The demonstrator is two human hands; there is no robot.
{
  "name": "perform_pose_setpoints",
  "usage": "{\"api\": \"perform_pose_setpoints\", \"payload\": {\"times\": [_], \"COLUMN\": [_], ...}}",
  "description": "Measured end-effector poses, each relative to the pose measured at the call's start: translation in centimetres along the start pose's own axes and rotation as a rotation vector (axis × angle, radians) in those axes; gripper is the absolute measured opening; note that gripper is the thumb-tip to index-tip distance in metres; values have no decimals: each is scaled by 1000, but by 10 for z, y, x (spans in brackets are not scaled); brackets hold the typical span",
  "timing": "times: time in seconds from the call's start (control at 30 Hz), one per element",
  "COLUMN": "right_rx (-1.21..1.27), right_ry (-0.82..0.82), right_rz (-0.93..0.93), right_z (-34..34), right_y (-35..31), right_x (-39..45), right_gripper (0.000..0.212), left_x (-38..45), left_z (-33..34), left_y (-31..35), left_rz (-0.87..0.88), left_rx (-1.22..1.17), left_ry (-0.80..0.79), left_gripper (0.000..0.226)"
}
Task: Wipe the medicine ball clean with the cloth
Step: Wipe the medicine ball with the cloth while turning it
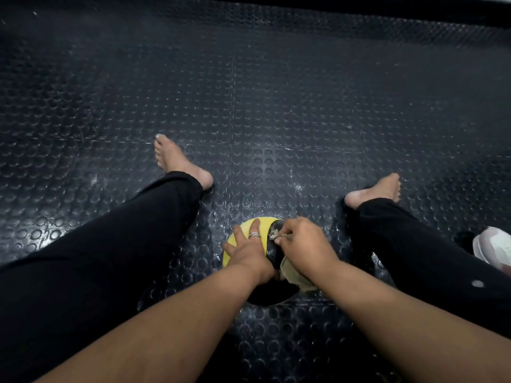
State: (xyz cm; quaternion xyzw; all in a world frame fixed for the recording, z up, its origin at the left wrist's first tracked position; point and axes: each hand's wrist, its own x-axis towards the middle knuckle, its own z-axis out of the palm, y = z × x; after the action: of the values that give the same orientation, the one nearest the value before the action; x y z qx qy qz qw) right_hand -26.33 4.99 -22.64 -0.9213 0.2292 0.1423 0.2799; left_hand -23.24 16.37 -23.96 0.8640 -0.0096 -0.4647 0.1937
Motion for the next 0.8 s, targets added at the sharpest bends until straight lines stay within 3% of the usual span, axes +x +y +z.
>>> {"api": "perform_pose_setpoints", "payload": {"times": [0.17, 0.37, 0.6, 0.8], "right_rx": [0, -53, -69, -71], "right_ry": [13, -23, -19, -62], "right_rz": [95, -43, -9, -55], "right_z": [-10, 2, -6, -2], "right_y": [1, -10, -10, -15], "right_x": [27, 12, 41, 22], "right_gripper": [11, 12, 13, 13], "left_x": [-3, 6, -1, 5], "left_z": [-2, 2, 0, 1], "left_y": [5, -2, 8, 4], "left_rz": [13, 4, 3, 1], "left_rx": [-3, -36, -10, -56], "left_ry": [-19, 23, -11, 3], "left_gripper": [130, 118, 128, 118]}}
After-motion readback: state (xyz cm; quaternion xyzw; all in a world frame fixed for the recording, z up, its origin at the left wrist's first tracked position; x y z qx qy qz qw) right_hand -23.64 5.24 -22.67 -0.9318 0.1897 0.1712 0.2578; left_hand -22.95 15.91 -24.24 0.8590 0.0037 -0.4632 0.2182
